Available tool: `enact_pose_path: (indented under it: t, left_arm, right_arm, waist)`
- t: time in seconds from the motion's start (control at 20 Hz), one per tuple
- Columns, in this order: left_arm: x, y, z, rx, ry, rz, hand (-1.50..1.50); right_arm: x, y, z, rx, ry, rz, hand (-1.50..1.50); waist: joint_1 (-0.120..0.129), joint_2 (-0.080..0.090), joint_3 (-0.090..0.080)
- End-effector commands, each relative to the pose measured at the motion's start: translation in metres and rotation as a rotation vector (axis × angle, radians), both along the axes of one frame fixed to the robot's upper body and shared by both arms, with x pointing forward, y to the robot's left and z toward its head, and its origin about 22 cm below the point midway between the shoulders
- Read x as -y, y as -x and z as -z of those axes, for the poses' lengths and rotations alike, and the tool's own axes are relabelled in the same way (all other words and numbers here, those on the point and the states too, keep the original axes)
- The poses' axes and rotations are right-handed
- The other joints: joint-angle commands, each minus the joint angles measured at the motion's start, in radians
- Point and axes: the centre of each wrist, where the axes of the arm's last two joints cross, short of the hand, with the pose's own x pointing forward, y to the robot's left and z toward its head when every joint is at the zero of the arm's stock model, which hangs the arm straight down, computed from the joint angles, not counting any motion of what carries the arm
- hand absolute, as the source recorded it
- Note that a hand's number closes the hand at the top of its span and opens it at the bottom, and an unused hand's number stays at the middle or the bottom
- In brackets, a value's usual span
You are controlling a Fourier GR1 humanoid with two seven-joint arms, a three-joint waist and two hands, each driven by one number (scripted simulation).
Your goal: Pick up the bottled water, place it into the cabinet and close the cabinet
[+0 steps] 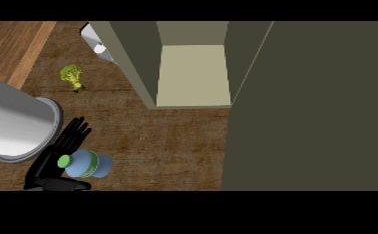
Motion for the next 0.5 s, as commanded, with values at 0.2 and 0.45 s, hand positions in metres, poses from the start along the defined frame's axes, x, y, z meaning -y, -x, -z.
enact_pose_path:
  t: [0.2, 0.45]
  left_arm:
    - [0.01, -0.002, 0.018, 0.05, 0.17, 0.094, -1.5]
    - [0.013, 0.0, 0.021, 0.028, 0.218, 0.127, -1.5]
  right_arm:
    - [-0.009, -0.006, 0.004, -0.005, -0.015, -0.009, -1.5]
    - [-0.007, -0.01, 0.007, -0.006, -0.015, -0.008, -1.5]
  waist:
    - [-0.002, 0.002, -0.001]
    - [0.007, 0.0, 0.0]
